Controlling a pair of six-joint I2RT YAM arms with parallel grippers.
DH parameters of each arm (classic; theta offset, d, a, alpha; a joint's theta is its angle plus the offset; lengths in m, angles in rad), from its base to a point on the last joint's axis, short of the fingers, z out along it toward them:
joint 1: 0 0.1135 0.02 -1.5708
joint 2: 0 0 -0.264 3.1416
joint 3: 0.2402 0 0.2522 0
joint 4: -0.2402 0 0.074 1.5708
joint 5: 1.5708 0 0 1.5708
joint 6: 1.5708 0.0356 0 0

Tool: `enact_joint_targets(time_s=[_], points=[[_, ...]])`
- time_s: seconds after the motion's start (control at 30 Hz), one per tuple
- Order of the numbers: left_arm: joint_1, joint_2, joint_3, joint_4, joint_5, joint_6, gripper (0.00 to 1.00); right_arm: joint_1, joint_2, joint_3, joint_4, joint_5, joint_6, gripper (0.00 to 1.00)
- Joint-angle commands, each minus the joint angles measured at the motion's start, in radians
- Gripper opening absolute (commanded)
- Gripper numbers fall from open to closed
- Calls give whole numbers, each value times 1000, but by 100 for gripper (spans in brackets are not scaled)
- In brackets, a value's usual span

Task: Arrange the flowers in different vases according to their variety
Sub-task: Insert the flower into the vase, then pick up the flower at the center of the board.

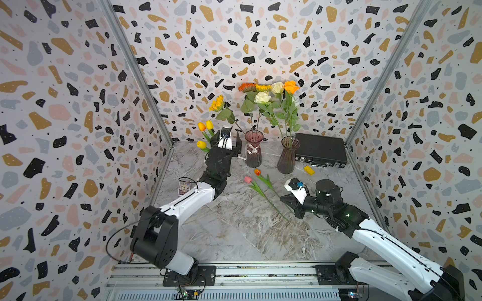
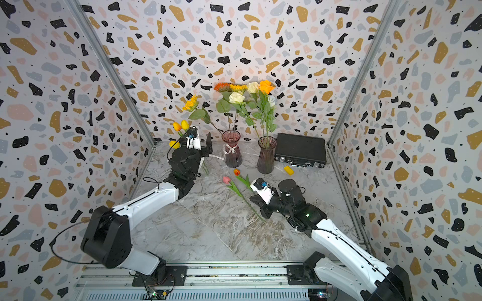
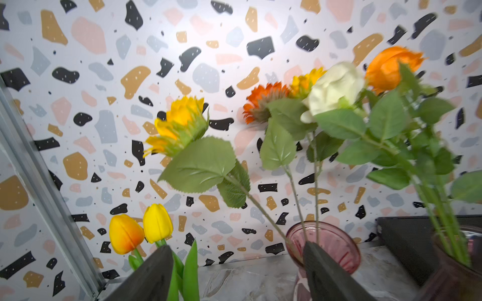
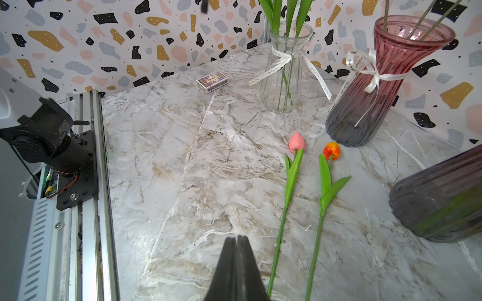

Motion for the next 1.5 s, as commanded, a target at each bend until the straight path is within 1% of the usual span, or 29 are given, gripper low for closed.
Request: enact_joint_targets(time_s=[0.0,0.07,0.13,0.2,0.3,0.33,0.4,0.47,0.57,0.67,0.73,0.8,0.87,0.93,1.0,1.1,1.13,1.17,1.2,1.27,1.33,1.4,1.47], points=[[-36,-145,9,-186,18,12,82,-3,-34,2,-17,-5,26,0],[-48,-226,40,-368,42,-74,82,-4,-43,6,-34,15,47,0],[-51,-286,101,-618,76,-210,82,-3,-50,10,-60,43,70,0],[-53,-316,137,-793,142,-292,87,-5,-52,16,-90,90,96,0],[-64,-346,105,-931,254,-404,99,-7,-49,21,-135,143,131,0],[-71,-349,88,-963,285,-444,100,-8,-48,21,-146,157,144,0],[-93,-339,55,-1002,325,-513,100,-12,-41,19,-164,184,171,0],[-115,-298,40,-1036,369,-567,100,-25,-17,22,-180,210,200,0],[-150,-190,57,-1087,430,-626,100,-73,54,21,-152,179,240,0],[-185,-68,88,-1108,459,-688,100,-147,188,23,-63,94,290,0],[-201,11,111,-1113,458,-726,100,-185,314,45,-11,64,312,0],[-205,70,121,-1114,454,-771,100,-197,427,84,15,34,307,0],[-205,112,120,-1114,437,-825,100,-197,531,134,1,11,293,0],[-205,148,111,-1099,434,-878,100,-198,597,170,-16,17,281,0],[-205,193,115,-1093,449,-926,100,-197,625,184,-22,40,269,0],[-205,271,140,-1086,469,-988,100,-197,627,192,-36,64,252,0],[-206,296,151,-1088,473,-993,100,-197,624,194,-44,71,247,5],[-208,324,170,-1094,476,-1030,100,-198,621,194,-51,80,242,10],[-212,350,191,-1102,474,-1041,100,-197,617,194,-55,92,236,13],[-219,394,230,-1114,471,-1056,100,-198,614,194,-60,134,230,16],[-223,436,265,-1118,465,-1069,100,-197,624,202,-60,167,217,14],[-224,481,295,-1120,462,-1089,100,-197,662,225,-67,185,207,7],[-225,522,332,-1136,457,-1095,100,-197,709,247,-71,194,202,3]])
